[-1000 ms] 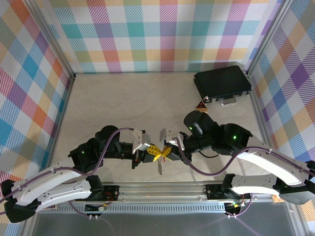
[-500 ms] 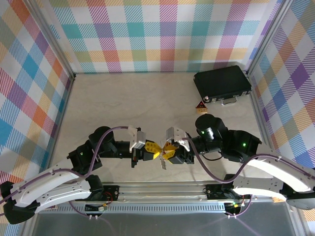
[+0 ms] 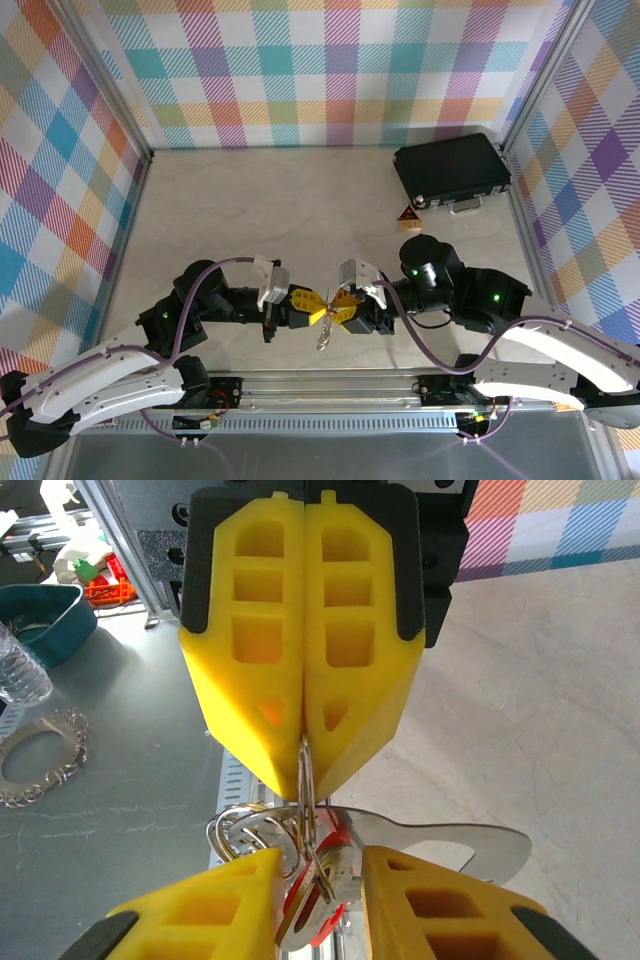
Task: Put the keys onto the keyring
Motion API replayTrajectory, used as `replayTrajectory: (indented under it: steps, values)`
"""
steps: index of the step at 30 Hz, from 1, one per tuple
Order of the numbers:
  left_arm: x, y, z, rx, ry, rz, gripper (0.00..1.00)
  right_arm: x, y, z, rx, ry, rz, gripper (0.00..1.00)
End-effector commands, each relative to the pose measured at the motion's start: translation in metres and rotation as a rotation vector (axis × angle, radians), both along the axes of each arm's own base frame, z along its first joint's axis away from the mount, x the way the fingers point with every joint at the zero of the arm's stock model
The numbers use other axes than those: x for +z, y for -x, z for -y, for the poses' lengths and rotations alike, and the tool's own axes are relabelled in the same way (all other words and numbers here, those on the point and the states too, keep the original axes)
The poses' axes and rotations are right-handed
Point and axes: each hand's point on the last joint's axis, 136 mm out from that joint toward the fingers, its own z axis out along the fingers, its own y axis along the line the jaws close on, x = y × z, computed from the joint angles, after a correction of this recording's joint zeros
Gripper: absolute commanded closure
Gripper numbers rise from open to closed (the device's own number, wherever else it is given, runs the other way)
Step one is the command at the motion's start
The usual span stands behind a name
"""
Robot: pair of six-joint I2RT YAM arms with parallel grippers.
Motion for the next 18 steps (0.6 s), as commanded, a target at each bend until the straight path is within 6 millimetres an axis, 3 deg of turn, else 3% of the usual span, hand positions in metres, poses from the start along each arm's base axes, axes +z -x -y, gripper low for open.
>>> replayTrajectory:
  steps: [1, 8, 18]
  values:
    - [0.017, 0.009, -0.004, -0.035, 0.069, 0.031, 1.0, 0.012, 0.003, 0.002, 0.0, -0.053, 0.013, 0.73]
    - [0.016, 0.011, -0.005, -0.041, 0.07, 0.026, 1.0, 0.026, 0.01, 0.009, 0.016, -0.122, 0.019, 0.7]
    - [0.018, 0.013, -0.006, -0.054, 0.078, 0.024, 1.0, 0.023, 0.008, 0.005, 0.018, -0.112, 0.019, 0.81]
